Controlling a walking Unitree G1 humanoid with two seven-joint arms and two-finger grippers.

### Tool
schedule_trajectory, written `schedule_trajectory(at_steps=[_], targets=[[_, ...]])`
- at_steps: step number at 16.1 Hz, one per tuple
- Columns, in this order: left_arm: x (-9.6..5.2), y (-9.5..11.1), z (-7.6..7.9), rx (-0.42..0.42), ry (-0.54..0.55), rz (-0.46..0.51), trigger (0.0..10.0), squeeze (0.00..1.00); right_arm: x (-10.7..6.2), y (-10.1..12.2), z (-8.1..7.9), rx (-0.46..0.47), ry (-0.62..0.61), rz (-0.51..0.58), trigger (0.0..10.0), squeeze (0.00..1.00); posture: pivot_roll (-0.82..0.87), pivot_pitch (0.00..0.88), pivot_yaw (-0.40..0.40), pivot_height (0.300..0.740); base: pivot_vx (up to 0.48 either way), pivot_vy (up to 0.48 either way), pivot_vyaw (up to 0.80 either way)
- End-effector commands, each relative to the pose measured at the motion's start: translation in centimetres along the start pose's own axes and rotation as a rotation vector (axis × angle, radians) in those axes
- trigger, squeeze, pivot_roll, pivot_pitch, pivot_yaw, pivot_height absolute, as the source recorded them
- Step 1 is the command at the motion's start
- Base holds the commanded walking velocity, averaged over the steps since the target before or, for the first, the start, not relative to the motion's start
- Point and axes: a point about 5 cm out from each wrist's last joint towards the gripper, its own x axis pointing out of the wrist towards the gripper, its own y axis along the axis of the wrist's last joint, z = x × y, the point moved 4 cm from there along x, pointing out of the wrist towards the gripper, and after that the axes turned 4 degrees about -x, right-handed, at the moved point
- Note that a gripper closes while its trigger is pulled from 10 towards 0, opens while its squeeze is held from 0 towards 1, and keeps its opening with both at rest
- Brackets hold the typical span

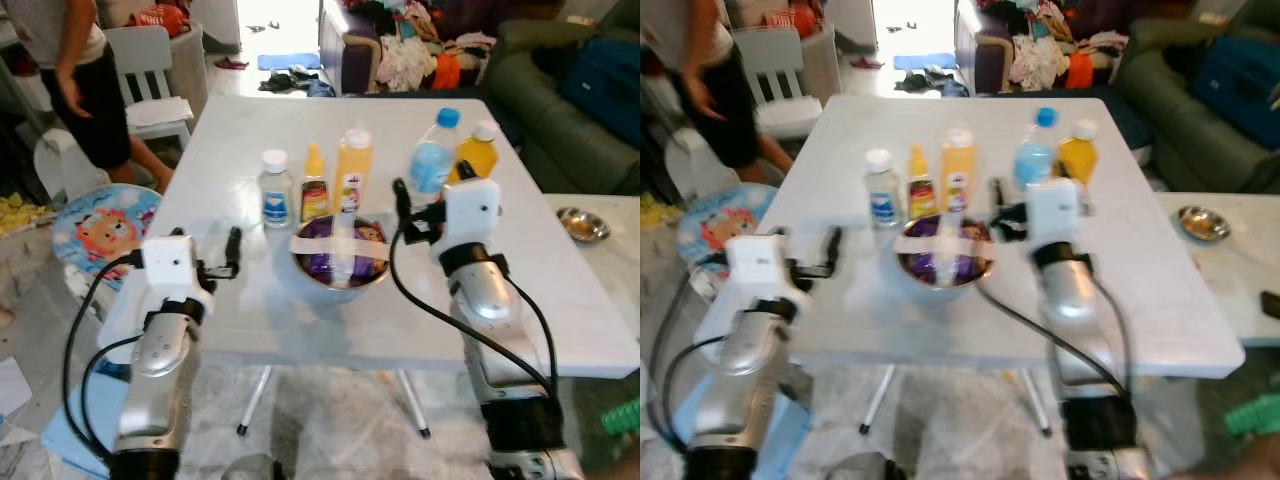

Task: Restocking fridge

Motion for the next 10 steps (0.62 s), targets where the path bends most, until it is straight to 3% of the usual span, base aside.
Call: schedule_trajectory(at_steps=[1,5,10], targets=[[0.1,0.5,0.9,-0.008,-0.027,0.014,10.0,0.00,-0.2,-0.2,1.0,-0.011,-0.024,-0.008,10.0,0.00,-0.02,0.000,0.022,0.740,0.000,0.000,0.00],[-0.5,0.1,1.3,-0.005,-0.052,-0.009,10.0,0.00,-0.7,-1.4,1.0,-0.038,-0.023,-0.067,10.0,0.00,-0.02,0.000,0.021,0.740,0.000,0.000,0.00],[-1.1,-0.4,3.0,0.032,-0.178,-0.045,10.0,0.00,-1.0,-3.2,1.5,-0.046,-0.050,-0.155,10.0,0.00,-0.01,0.000,0.019,0.740,0.000,0.000,0.00]])
